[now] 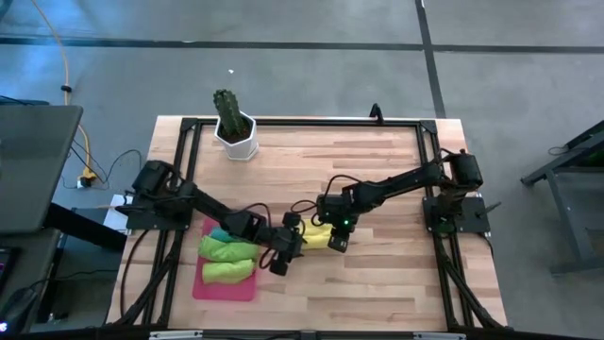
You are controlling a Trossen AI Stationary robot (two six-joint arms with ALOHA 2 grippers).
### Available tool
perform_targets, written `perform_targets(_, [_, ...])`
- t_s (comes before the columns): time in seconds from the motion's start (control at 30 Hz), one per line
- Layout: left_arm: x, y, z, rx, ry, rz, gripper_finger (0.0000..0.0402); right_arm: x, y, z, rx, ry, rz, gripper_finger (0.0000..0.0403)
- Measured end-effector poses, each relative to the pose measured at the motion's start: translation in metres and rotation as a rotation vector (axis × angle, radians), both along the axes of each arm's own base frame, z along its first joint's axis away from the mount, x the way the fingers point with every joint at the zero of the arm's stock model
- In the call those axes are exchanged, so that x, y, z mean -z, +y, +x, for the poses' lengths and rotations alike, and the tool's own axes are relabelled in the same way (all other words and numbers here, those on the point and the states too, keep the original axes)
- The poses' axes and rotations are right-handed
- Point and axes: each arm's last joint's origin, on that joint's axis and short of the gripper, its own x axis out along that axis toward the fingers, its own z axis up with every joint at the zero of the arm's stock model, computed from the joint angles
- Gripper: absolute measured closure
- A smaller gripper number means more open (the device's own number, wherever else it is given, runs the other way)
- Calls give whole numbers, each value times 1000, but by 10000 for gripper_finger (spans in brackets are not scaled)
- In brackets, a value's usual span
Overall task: Roll microfiber towels into tight, uniform cylinder then place into a basket
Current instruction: Roll the yellow towel
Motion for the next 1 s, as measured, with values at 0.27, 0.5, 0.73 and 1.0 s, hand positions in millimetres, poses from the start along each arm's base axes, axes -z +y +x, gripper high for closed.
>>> perform_targets(0.27, [16, 2, 9, -90, 53, -76, 220, 0, 0, 2, 14, -14, -9, 403])
perform_targets(0.5, [24, 2, 10, -228, 87, -190, 227, 0, 3, 3, 16, -35, -51, 403])
perform_targets(0.73, [25, 3, 10, -318, 83, -277, 302, 1, 9, 3, -14, -65, -170, 390])
perform_targets(1.0, [25, 8, 10, -310, 111, -356, 382, -8, 7, -1, -110, -74, -207, 287])
